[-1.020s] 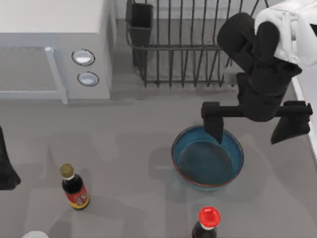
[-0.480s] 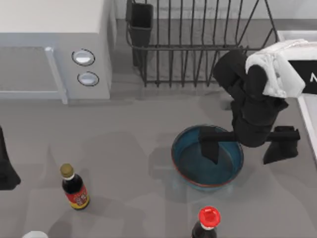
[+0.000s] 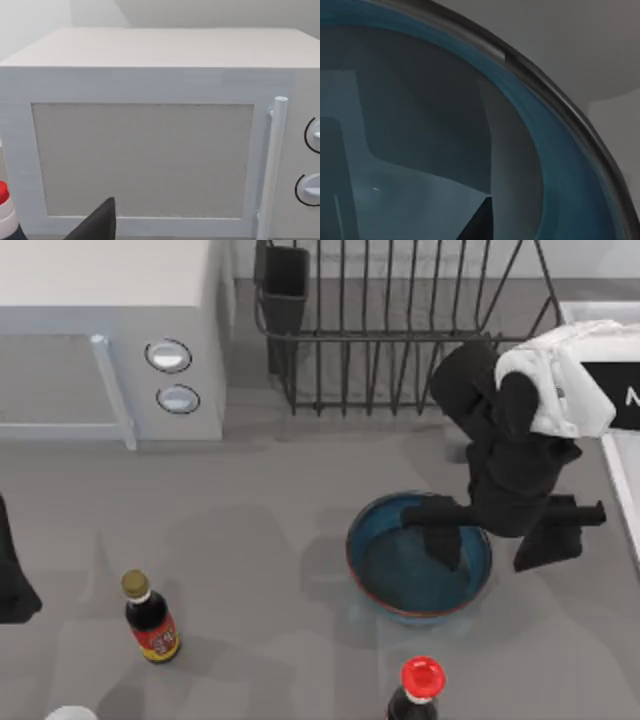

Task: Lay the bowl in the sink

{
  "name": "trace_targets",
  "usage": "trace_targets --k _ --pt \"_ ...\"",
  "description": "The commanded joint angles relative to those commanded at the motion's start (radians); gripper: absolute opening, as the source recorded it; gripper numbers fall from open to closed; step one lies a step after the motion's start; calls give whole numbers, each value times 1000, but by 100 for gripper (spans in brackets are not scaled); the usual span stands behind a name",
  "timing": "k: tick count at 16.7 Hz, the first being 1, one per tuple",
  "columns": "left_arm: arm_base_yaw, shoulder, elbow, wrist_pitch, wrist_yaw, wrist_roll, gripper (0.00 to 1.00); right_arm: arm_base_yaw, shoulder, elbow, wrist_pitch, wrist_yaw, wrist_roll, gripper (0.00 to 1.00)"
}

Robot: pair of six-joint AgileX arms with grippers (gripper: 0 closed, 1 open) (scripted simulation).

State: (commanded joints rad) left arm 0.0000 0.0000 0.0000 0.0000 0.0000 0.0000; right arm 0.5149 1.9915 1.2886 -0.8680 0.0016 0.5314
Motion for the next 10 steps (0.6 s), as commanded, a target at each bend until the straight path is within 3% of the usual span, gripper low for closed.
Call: trace_targets --k 6,10 --pt "0 0 0 0 0 0 100 0 0 0 0 0 0 2" --pt "0 0 0 0 0 0 100 0 0 0 0 0 0 0"
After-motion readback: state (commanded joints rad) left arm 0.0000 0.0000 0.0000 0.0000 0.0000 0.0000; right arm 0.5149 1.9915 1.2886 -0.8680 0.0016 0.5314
